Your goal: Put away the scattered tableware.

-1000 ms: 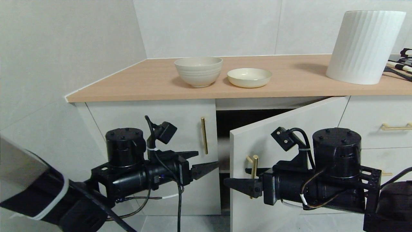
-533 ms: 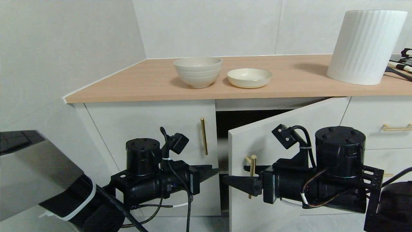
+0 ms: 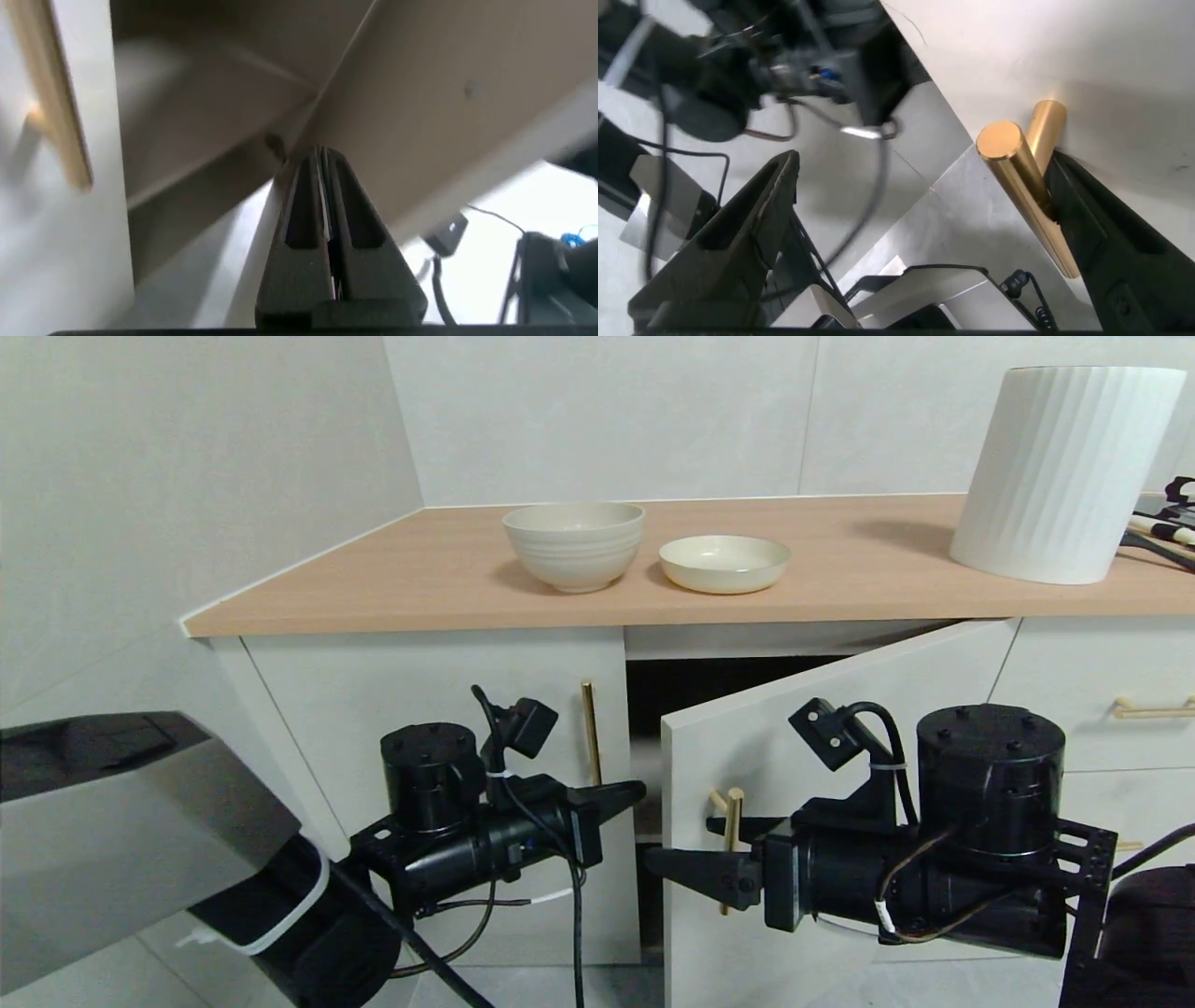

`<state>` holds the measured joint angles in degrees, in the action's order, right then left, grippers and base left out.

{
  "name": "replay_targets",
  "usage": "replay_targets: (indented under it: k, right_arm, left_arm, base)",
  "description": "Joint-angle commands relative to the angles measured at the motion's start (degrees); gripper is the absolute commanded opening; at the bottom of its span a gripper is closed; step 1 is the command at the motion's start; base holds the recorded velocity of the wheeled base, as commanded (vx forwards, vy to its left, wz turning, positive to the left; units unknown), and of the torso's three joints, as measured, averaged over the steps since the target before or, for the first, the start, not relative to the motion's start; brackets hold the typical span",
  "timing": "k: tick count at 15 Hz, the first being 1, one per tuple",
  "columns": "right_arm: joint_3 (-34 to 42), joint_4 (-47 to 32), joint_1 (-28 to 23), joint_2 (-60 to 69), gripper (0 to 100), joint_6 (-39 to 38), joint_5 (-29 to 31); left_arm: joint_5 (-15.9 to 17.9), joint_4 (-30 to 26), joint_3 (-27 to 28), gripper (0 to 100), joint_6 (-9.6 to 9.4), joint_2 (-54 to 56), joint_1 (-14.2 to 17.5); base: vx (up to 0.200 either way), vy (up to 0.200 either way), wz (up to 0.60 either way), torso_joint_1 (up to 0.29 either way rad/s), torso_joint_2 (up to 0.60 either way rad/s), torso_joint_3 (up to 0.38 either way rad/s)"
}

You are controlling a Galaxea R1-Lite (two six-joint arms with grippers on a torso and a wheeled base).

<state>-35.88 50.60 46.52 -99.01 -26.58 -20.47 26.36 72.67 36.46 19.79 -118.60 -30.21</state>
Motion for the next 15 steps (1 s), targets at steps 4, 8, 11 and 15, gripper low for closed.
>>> replay_targets:
  k: [4, 8, 11, 15]
  right_arm:
    - [1.4, -0.2, 1.1, 0.4, 100, 0.3, 0.2]
    - [3.4, -0.2, -1.3, 1.4, 100, 5.0, 0.3]
    - [4.7, -0.8, -4.6, 0.8, 100, 10.9, 1.0]
    - [9.7, -0.9, -6.4, 4.5, 100, 12.1, 6.6]
  left_arm:
    - [-0.2, 3.8, 5.4, 0, -0.45, -7.2, -4.4]
    - [-0.2, 8.1, 5.4, 0, -0.54, -8.3, -6.0]
    - [-0.2, 8.1, 4.9, 0, -0.54, -7.6, -6.6]
    - [-0.2, 8.1, 4.6, 0, -0.54, -6.5, -7.1]
  base:
    - [0.0, 0.0, 0.0, 0.0, 0.0, 0.0]
    - [0.0, 0.0, 0.0, 0.0, 0.0, 0.0]
    - [0.0, 0.0, 0.0, 0.0, 0.0, 0.0]
    - [0.0, 0.0, 0.0, 0.0, 0.0, 0.0]
